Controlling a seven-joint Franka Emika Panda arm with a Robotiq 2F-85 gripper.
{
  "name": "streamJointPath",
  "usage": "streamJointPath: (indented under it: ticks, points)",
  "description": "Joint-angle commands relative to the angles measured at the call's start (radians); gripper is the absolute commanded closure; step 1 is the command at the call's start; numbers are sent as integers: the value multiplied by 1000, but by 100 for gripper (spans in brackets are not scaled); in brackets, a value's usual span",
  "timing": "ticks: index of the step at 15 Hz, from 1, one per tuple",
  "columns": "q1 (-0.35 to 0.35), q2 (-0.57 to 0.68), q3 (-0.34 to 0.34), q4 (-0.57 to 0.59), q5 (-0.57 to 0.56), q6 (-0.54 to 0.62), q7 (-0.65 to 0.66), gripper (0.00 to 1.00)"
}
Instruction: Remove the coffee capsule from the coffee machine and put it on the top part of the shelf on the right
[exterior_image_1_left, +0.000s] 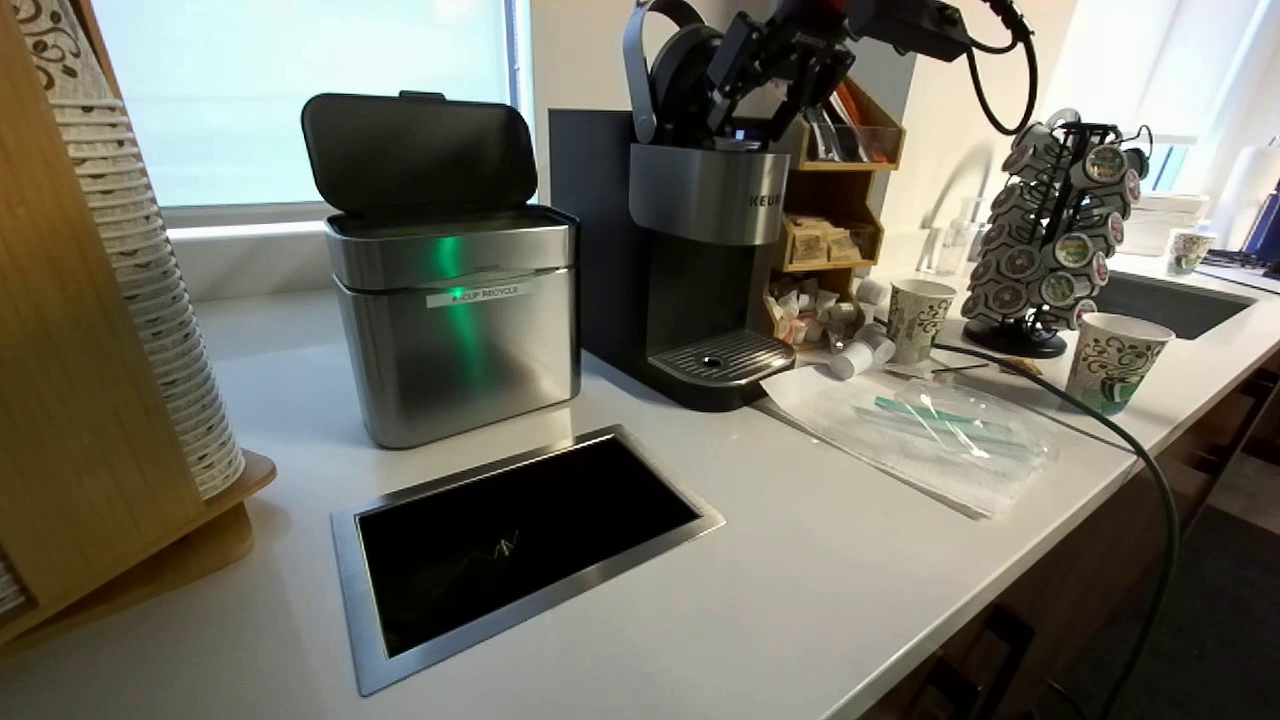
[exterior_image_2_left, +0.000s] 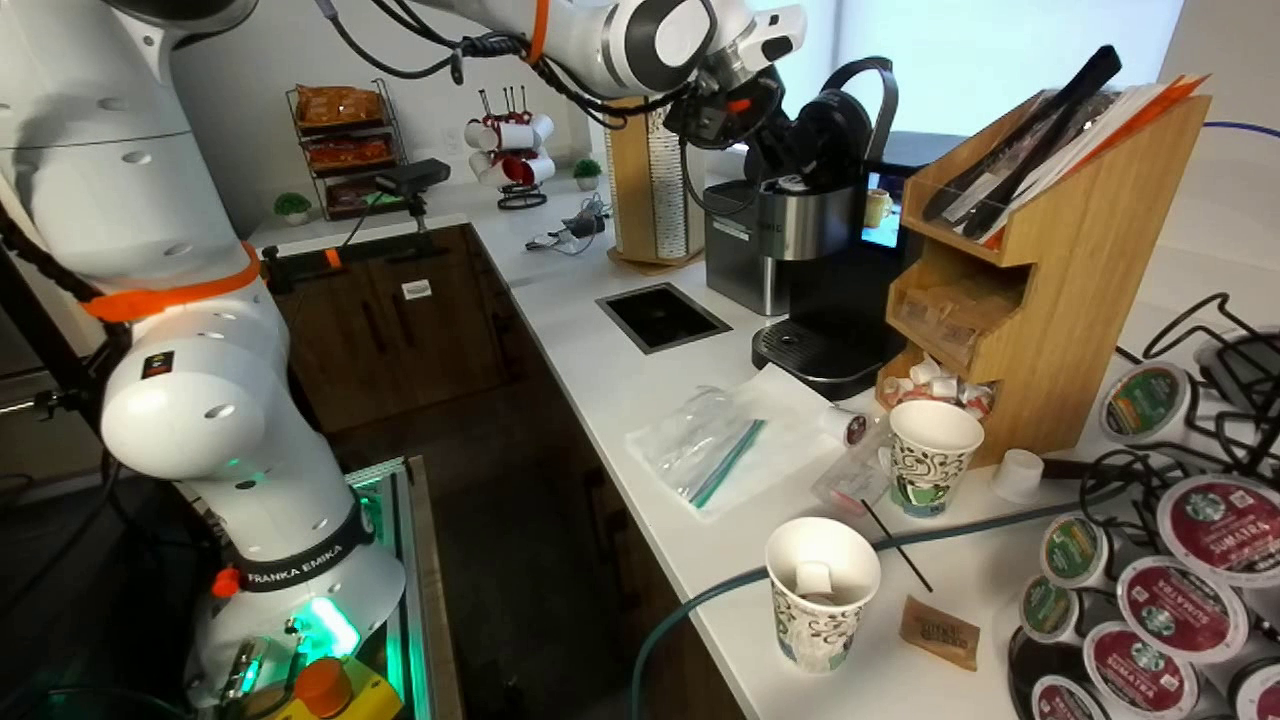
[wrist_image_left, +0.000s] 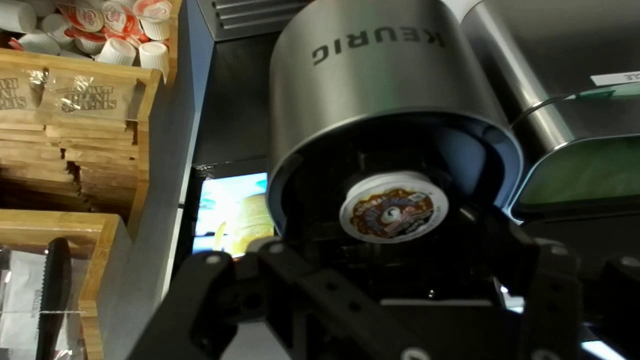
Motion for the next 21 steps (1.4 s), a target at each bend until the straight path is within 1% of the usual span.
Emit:
streamJointPath:
  ticks: [1,2,3,4,5,8,10,11,12,13,14,15,16,18,19,20,21]
  points:
    - [0,19,2,8,19,5,-8,17]
    - [0,22,2,8,19,8,-11,17]
    - [0,25,2,10,18,9,-10,21]
    - [0,27,2,10,20,12,-14,21]
    - [1,30,2,11,18,17,-17,23]
    - [2,35,2,13,13,24,-23,22]
    - [3,36,3,13,8,31,-31,24]
    - [3,37,4,14,4,34,-40,23]
    - [4,36,5,13,6,40,-51,18]
    - [4,37,6,14,7,45,-61,19]
    - [4,37,6,13,3,53,-68,37]
    - [4,37,7,13,4,59,-77,44]
    - [5,36,7,13,5,60,-84,44]
    - [5,36,7,13,11,58,-85,59]
    - [4,36,6,13,10,57,-85,69]
    - [4,35,5,13,5,58,-82,72]
    - [5,31,4,13,-2,58,-79,72]
